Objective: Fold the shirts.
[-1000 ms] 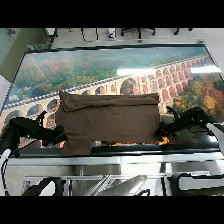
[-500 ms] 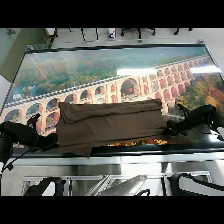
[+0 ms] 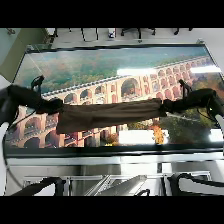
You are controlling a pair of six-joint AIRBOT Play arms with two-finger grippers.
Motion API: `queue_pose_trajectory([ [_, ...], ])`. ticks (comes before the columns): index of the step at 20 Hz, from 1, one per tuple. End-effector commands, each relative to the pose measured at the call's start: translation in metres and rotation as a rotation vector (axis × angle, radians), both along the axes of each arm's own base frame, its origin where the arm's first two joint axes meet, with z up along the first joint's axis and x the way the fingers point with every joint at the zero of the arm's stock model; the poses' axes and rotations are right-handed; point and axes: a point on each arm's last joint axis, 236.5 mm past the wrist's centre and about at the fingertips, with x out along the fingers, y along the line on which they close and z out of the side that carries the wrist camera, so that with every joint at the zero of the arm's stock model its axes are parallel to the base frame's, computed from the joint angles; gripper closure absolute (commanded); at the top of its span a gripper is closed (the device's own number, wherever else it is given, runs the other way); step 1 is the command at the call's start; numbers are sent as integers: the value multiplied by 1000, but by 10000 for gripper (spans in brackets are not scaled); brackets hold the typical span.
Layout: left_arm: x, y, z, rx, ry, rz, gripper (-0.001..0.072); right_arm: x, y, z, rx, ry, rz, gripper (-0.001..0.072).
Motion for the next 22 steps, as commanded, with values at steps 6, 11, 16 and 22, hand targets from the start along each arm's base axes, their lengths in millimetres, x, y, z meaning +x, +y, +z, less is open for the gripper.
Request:
queue_pose_trajectory([
  [6,102,-17,-71,-3,28,-15,690,59,-8,-45,-46,-46,-54,690],
  [11,110,-24,-80,-13,95,-52,333,67,-18,-31,-50,-70,-35,477],
  [16,109,-15,-26,-19,114,-40,-4,69,-58,-22,-112,-63,-42,52],
  [22,109,-24,35,-31,-22,-17,-4,56,-57,-66,-49,54,-31,59],
])
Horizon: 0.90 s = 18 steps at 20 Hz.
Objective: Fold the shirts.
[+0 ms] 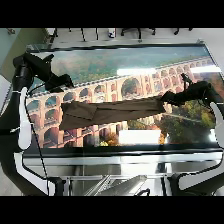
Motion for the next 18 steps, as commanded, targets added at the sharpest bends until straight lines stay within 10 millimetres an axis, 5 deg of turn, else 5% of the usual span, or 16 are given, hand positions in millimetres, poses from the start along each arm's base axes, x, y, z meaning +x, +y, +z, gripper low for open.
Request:
queue_pose_trajectory([
  [1,-8,-8,22,-7,-52,8,-4,-7,11,-20,77,55,26,65],
  [3,-17,-18,22,-9,-50,-9,-3,-7,26,-26,151,64,43,68],
  [4,-21,-24,21,-9,-48,-19,-2,-9,30,-31,164,80,50,121],
  [5,-24,-30,19,-10,-46,-30,97,-12,33,-36,169,94,59,252],
  [7,-27,-48,14,-9,-45,-67,694,-15,41,-41,179,110,78,433],
  [8,-27,-60,14,-11,-57,-93,690,-15,44,-41,177,98,102,610],
  [9,-26,-74,14,-14,-75,-114,690,-14,47,-39,184,84,112,693],
  [12,-24,-129,15,-35,-151,-195,690,-12,49,-24,195,61,118,694],
  [14,-37,-170,-7,-36,-123,-273,690,-15,50,5,200,30,145,695],
  [18,-79,-255,-92,-11,-11,-444,690,-36,56,117,181,-120,217,695],
])
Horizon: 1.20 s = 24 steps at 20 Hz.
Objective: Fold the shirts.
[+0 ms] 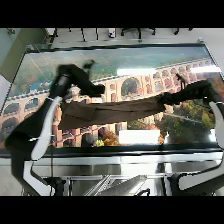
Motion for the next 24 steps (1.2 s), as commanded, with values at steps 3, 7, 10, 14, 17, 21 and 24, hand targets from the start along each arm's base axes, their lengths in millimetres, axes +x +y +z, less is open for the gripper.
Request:
queue_pose_trajectory([
  [3,-55,-124,-82,-126,125,-141,690,-65,28,129,24,-115,140,694],
  [7,-70,-181,-101,-216,167,-183,690,-89,35,172,-3,-195,156,694],
  [10,-72,-196,-102,-232,168,-174,690,-97,38,189,-15,-228,144,694],
  [14,-80,-191,-72,-288,219,-161,690,-104,40,182,8,-166,140,694],
  [17,-66,-160,-4,-315,179,-186,690,-105,41,177,18,-144,132,694],
  [21,-34,-56,142,-389,-35,-105,690,-93,52,180,27,-165,96,694],
  [24,-54,29,244,-423,-287,-18,690,-77,101,183,77,-210,85,694],
])
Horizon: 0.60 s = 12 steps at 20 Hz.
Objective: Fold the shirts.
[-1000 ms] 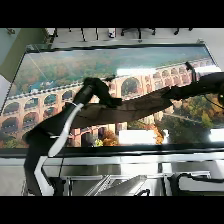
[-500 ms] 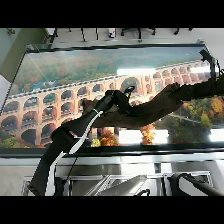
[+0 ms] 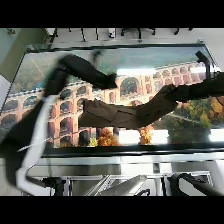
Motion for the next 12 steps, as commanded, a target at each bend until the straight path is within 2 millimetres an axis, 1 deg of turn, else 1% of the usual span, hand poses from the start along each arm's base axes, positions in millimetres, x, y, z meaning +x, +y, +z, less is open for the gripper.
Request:
queue_pose_trajectory([
  [1,-36,97,103,-39,-224,138,690,21,61,5,59,-72,-23,694],
  [2,-51,121,121,-40,-284,180,690,26,91,3,72,-105,-12,694],
  [3,-66,142,132,-40,-324,227,690,30,127,-3,91,-128,-5,693],
  [4,-83,162,141,-34,-372,274,690,34,166,-13,115,-133,-10,694],
  [6,-109,196,146,-19,-438,373,691,40,241,-43,160,-133,-55,693],
  [7,-121,211,143,-6,-463,424,690,44,279,-63,176,-172,-93,693],
  [8,-133,224,135,11,-475,470,690,45,313,-82,187,-226,-131,693],
  [9,-142,235,126,21,-476,518,690,40,344,-102,201,-267,-166,627],
  [10,-151,244,115,27,-476,567,690,27,372,-124,204,-268,-163,338],
  [11,-157,251,103,35,-473,608,690,14,389,-142,190,-249,-131,166],
  [12,-162,259,89,41,-465,649,690,4,395,-157,158,-221,-83,179],
])
